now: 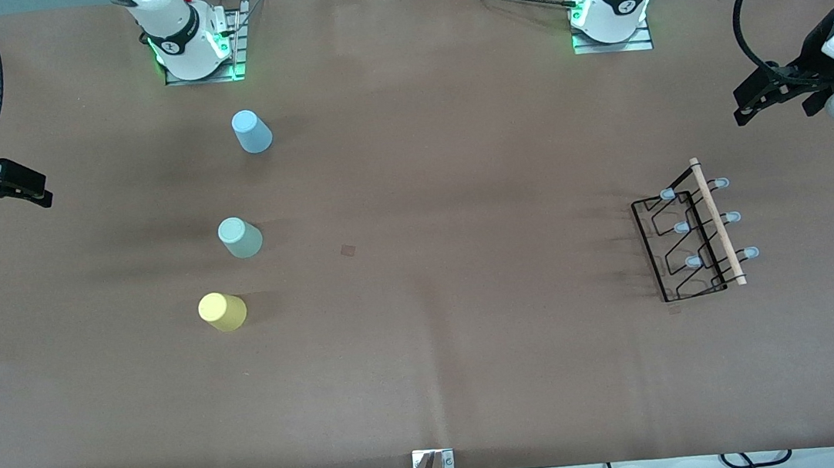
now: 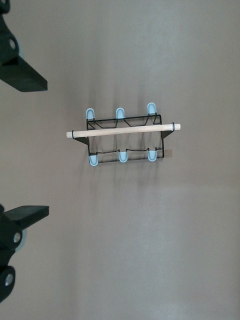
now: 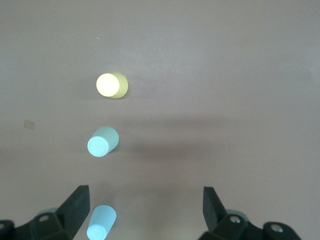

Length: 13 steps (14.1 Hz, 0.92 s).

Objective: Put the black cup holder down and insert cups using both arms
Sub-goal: 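Reach the cup with the right gripper while the left gripper approaches the rack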

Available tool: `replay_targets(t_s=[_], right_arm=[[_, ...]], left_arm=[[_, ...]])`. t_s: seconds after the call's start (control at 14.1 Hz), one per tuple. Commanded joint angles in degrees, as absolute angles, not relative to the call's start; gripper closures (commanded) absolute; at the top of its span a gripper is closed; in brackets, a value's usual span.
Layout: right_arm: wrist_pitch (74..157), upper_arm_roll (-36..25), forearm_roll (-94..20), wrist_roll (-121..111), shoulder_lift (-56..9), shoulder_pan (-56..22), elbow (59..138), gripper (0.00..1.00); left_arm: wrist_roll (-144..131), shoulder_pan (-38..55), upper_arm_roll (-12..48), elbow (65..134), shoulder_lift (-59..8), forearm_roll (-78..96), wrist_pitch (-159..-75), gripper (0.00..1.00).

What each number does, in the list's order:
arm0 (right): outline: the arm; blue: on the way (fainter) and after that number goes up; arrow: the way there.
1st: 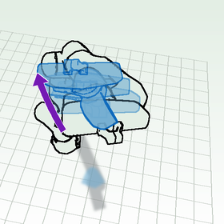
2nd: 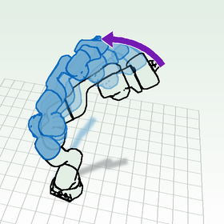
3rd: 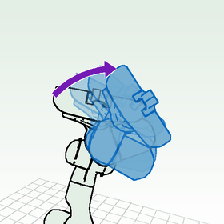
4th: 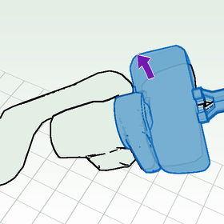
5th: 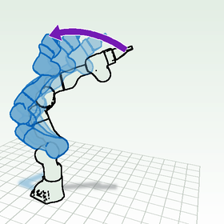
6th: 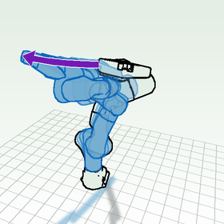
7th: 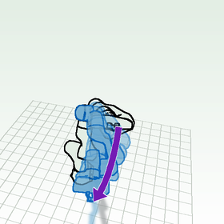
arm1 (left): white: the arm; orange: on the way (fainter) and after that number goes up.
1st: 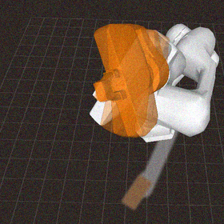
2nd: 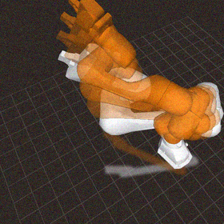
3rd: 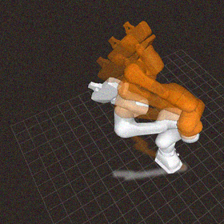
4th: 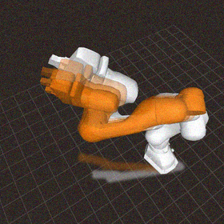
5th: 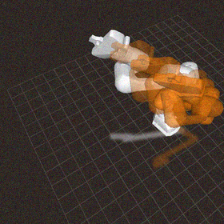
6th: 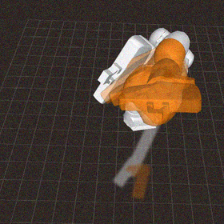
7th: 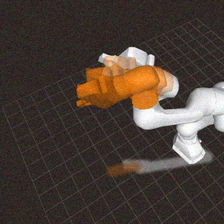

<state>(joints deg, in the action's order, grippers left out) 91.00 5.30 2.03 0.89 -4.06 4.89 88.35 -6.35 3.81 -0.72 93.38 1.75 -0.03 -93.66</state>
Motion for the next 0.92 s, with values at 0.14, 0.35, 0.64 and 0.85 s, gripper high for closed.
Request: replay_targets(t_s=[0.14, 0.35, 0.64, 0.85], right_arm=[[91.41, 5.36, 1.23, 0.26, -2.90, 5.10, 89.91, 0.00], [90.88, 5.45, 1.23, 0.09, -2.81, 4.84, 91.74, 0.00], [90.97, 5.71, 1.58, -0.09, -3.78, 4.04, 95.79, 0.00], [94.98, 5.80, 1.32, 0.09, -4.75, 3.96, 100.70, 0.00]], left_arm=[[-5.98, 4.13, -0.79, 92.64, 1.58, 0.26, -93.16, 0.00], [-5.98, 4.13, -0.79, 92.29, 1.49, 0.26, -93.16, 0.00], [-5.98, 4.13, -0.79, 92.29, 1.41, 0.26, -93.16, 0.00], [-6.50, 4.13, -0.88, 92.29, 1.32, 0.35, -93.16, 0.00]])
